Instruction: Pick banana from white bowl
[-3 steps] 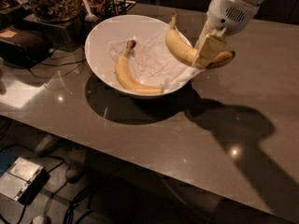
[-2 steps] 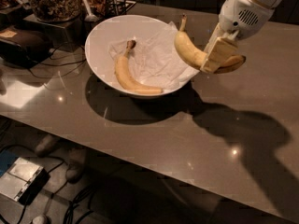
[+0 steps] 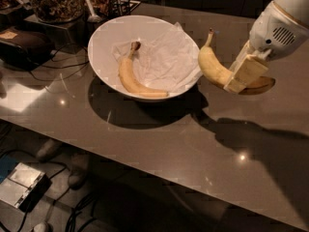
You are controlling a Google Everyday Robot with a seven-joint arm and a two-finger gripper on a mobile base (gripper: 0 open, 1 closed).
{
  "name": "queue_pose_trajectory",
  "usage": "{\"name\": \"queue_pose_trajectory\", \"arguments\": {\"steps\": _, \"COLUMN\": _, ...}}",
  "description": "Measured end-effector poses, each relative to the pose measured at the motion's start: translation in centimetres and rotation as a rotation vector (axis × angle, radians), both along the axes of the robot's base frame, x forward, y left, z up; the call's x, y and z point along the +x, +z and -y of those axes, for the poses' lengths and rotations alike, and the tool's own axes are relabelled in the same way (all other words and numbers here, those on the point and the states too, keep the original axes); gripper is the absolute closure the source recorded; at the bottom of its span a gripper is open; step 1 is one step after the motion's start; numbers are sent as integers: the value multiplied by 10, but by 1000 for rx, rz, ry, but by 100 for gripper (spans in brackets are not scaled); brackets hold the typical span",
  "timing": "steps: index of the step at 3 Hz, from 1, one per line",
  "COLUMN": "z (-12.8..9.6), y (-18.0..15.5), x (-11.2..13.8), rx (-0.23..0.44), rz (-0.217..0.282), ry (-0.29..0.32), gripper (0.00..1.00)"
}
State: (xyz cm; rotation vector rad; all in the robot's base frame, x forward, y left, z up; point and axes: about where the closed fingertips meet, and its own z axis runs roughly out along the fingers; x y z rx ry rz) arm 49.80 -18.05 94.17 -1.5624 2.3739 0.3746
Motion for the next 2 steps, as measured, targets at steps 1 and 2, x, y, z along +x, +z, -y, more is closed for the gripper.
{"name": "queue_pose_trajectory", "arguments": {"steps": 1, "z": 11, "y": 4, "x": -28, "rx": 14, "rz": 1, "ry": -37, "gripper": 100}}
{"name": "queue_pose_trajectory", "arguments": {"steps": 2, "z": 10, "y": 4, "x": -28, "rx": 15, "rz": 6, "ry": -39, "gripper": 100}}
